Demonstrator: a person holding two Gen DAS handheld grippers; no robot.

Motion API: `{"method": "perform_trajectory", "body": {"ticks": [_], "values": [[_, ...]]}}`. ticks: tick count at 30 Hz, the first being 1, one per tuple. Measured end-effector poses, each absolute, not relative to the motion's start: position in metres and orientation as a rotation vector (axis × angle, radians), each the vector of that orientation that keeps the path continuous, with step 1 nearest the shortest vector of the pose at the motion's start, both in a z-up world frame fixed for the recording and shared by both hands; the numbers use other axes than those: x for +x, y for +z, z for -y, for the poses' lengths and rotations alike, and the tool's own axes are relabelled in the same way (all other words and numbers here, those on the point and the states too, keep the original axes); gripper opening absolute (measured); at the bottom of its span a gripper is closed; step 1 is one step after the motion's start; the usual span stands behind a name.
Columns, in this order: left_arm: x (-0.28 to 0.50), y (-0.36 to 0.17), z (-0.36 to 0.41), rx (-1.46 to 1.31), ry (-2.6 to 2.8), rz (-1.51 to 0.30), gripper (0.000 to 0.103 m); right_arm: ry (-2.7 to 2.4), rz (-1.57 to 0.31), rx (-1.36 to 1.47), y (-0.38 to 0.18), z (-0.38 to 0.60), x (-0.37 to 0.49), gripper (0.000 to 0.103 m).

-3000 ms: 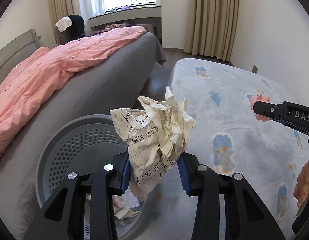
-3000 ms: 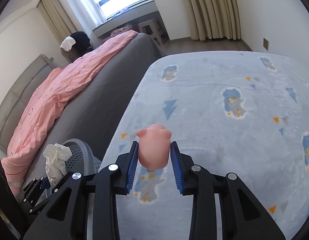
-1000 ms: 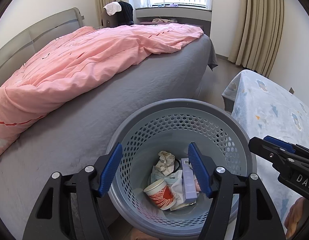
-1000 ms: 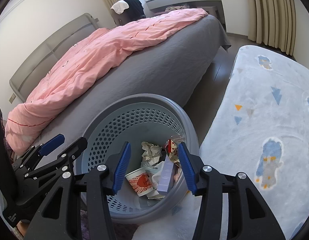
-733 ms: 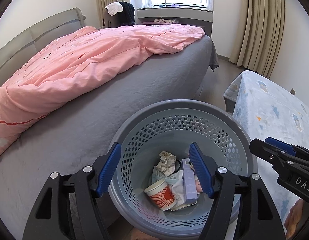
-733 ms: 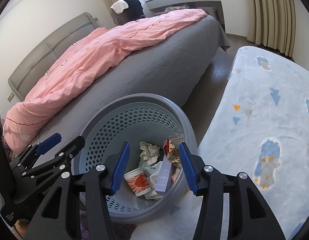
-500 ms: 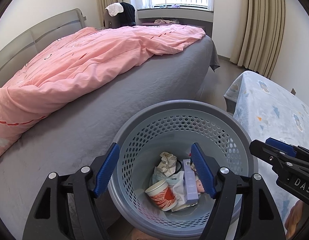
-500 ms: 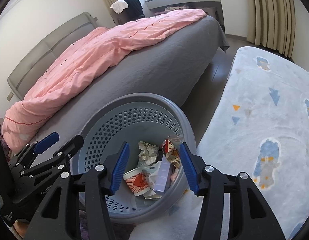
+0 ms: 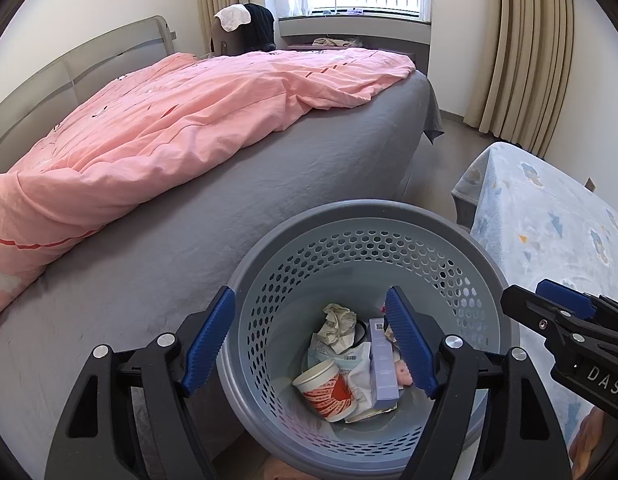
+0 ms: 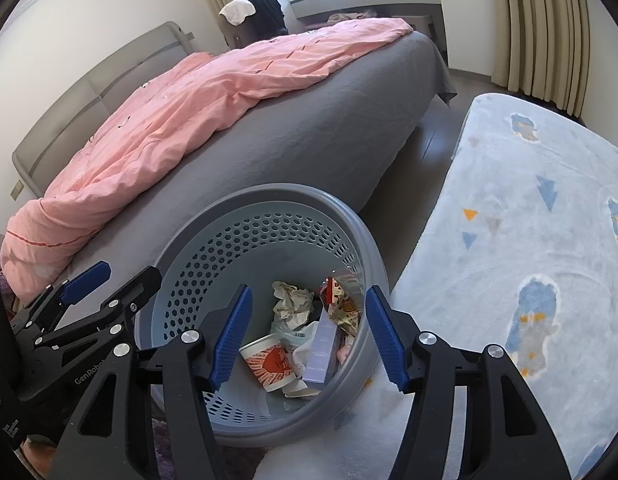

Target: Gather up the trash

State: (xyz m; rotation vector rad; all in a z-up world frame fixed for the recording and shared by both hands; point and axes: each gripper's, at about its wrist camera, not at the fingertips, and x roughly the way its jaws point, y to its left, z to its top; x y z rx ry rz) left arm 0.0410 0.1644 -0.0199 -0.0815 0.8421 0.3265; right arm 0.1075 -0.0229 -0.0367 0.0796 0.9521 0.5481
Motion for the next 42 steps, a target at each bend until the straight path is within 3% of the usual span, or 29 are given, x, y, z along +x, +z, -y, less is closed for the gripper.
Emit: {"method": "perform_trajectory", "body": {"ticks": [20,34,42], "values": [[0.0401,-0.0189,-0.1675,-0.099,0.337,-0.837,0.082,0.546,-0.949,0.076,-0.0361,0.0251,0.1086,0.065],[0.0399,-0.0189,-0.1696,-0.114,0.343,-0.839,0.083,0.527,-0.938,0.063,-0.0372,0.0251,0.1088,0.077],[0.0397,-0.0188,-0.1707,-0.116,0.354,-0.839,0.084,0.518,-0.94,0.057,-0.0384,0.0256,0.1095,0.077]]}}
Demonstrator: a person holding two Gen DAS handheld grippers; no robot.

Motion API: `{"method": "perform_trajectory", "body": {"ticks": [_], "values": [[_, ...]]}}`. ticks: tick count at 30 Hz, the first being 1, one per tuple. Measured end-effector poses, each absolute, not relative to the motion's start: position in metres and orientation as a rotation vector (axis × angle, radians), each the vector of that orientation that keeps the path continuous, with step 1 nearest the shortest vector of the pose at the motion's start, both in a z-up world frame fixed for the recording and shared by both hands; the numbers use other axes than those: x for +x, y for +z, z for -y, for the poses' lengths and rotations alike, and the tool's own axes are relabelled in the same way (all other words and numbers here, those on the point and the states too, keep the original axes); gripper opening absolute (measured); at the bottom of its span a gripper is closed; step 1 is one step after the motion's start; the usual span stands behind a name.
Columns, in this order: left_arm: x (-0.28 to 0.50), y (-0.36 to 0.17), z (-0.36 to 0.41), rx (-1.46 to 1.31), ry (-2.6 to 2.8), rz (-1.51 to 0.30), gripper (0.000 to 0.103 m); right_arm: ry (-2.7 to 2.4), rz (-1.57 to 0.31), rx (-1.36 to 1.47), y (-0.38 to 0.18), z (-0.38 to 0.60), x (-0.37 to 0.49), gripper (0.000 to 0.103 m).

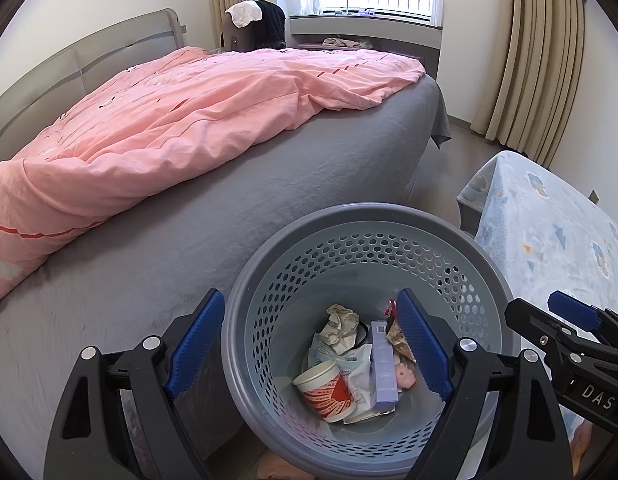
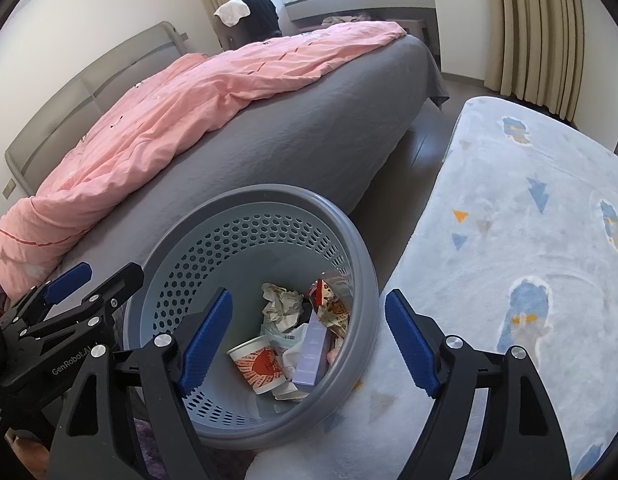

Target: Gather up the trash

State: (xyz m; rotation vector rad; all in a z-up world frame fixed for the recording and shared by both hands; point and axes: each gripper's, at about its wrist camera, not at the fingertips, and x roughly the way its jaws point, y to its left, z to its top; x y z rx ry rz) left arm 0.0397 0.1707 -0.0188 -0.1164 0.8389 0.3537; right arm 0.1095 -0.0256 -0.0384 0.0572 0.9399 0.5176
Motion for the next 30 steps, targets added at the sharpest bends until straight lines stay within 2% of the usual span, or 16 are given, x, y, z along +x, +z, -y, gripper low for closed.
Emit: {"method": "perform_trajectory", "body": {"ticks": [30], "values": [[0.0374,-0.0151,-0.1675,-0.106,0.352,-0.814,0.084,0.516,-0.932,0.044,-0.0376,0.0232,0.1062,0.077]]}}
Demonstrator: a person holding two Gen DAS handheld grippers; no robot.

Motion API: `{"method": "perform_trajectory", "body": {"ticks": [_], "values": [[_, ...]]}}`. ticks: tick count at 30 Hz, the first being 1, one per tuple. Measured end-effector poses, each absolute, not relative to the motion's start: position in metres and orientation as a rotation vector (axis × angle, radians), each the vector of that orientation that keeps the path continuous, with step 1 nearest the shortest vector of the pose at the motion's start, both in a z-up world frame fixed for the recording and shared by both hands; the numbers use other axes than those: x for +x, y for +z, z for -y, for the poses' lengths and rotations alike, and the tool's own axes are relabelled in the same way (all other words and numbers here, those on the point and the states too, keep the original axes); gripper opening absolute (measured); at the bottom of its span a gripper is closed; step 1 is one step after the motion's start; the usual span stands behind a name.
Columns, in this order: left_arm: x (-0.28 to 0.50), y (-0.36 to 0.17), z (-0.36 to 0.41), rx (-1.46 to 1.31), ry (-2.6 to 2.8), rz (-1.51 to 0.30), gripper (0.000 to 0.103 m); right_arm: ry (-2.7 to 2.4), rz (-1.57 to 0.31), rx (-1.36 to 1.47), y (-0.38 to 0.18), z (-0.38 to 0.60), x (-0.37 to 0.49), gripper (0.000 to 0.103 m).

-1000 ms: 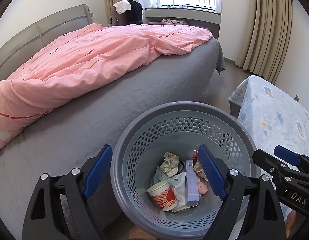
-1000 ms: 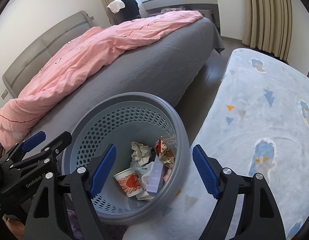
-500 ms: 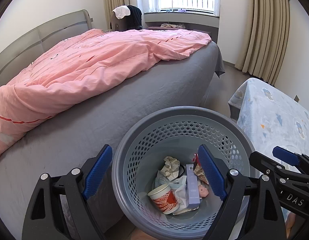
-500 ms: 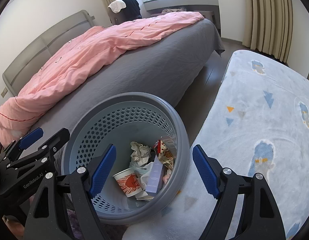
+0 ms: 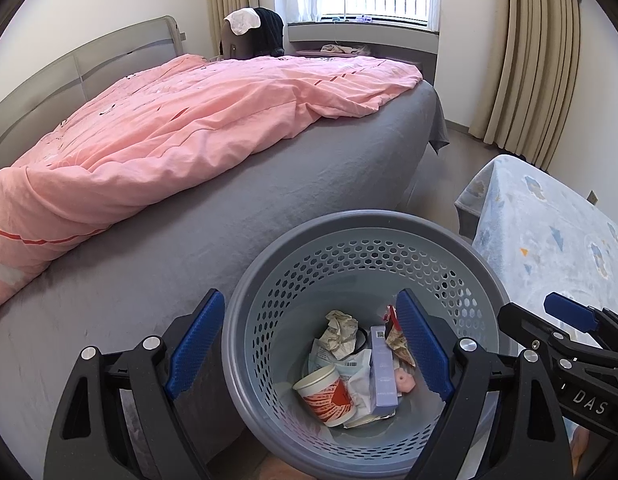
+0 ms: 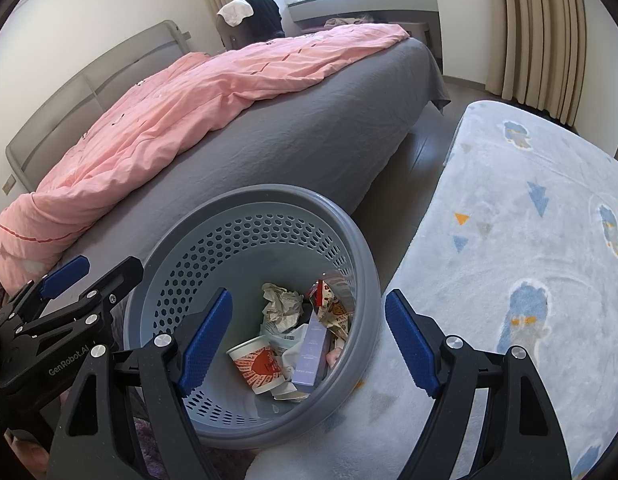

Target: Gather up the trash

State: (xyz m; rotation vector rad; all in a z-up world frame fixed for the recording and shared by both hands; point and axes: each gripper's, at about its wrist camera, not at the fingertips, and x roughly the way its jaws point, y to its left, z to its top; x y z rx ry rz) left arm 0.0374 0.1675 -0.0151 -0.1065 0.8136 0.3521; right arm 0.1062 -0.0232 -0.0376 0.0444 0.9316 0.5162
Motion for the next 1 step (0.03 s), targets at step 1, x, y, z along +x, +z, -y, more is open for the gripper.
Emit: {"method": "perform_trajectory", "body": {"ticks": [1], "values": [[0.0372,-0.0151,-0.1676,-0.106,0.352,-0.813,0.084,0.516,-0.932,0.045,-0.0376,0.0232,0.1062,0.077]]}}
